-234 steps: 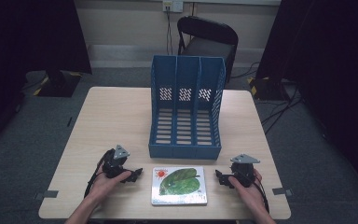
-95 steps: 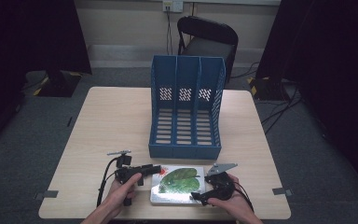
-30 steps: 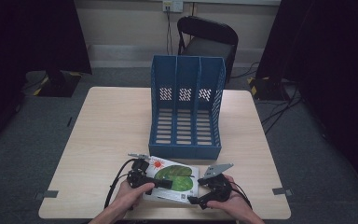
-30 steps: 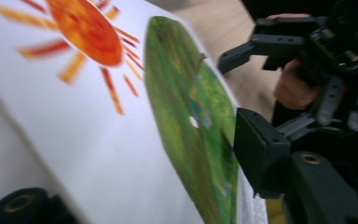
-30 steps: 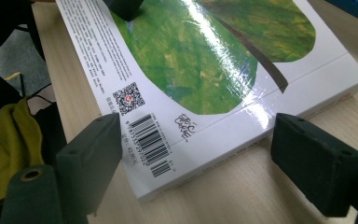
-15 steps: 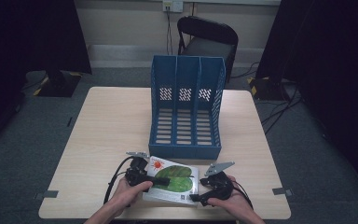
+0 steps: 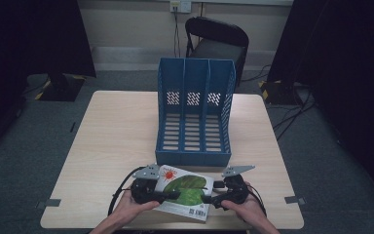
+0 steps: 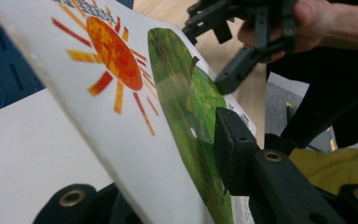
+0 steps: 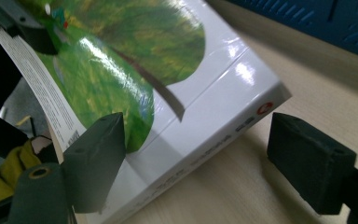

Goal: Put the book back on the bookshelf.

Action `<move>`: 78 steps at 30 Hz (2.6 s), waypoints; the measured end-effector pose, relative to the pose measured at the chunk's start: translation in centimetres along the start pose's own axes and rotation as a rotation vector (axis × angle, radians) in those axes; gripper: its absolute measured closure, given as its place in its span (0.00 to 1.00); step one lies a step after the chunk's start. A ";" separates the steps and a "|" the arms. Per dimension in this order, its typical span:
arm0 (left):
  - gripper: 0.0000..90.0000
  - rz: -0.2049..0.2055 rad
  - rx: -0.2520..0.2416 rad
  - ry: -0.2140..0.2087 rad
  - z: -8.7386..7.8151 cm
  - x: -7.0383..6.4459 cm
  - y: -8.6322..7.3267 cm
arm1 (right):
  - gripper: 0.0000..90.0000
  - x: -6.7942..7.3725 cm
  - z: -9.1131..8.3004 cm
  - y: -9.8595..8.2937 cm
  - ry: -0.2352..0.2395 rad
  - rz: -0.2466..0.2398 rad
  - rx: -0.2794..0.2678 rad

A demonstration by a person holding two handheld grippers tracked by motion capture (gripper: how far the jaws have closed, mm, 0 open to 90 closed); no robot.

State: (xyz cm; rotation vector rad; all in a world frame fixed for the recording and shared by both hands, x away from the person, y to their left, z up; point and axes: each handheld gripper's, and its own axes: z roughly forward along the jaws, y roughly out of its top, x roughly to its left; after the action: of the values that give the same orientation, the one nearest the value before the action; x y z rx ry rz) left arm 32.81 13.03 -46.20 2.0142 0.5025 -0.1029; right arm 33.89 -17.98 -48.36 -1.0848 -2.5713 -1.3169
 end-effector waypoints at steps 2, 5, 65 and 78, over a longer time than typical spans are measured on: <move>0.82 0.012 -0.001 -0.001 -0.1 -0.1 -0.1 | 0.23 -0.1 0.0 0.1 0.018 0.004 -0.015; 0.82 0.013 -0.005 -0.003 0.0 -0.2 -0.2 | 0.28 -0.2 -0.1 0.2 0.031 0.012 -0.033; 0.49 -0.116 0.015 0.229 -2.7 2.5 -0.9 | 0.82 3.2 -3.6 1.0 0.080 -0.305 -0.129; 0.59 -0.087 0.054 0.251 -2.3 2.3 -1.2 | 0.74 4.4 -1.2 0.9 0.088 -0.292 -0.111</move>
State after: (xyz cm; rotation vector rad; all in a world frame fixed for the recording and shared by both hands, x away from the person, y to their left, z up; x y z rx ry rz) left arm 34.16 16.15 -46.73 2.0693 0.7542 0.0858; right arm 30.82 -16.08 -45.44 -0.6634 -2.6947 -1.5454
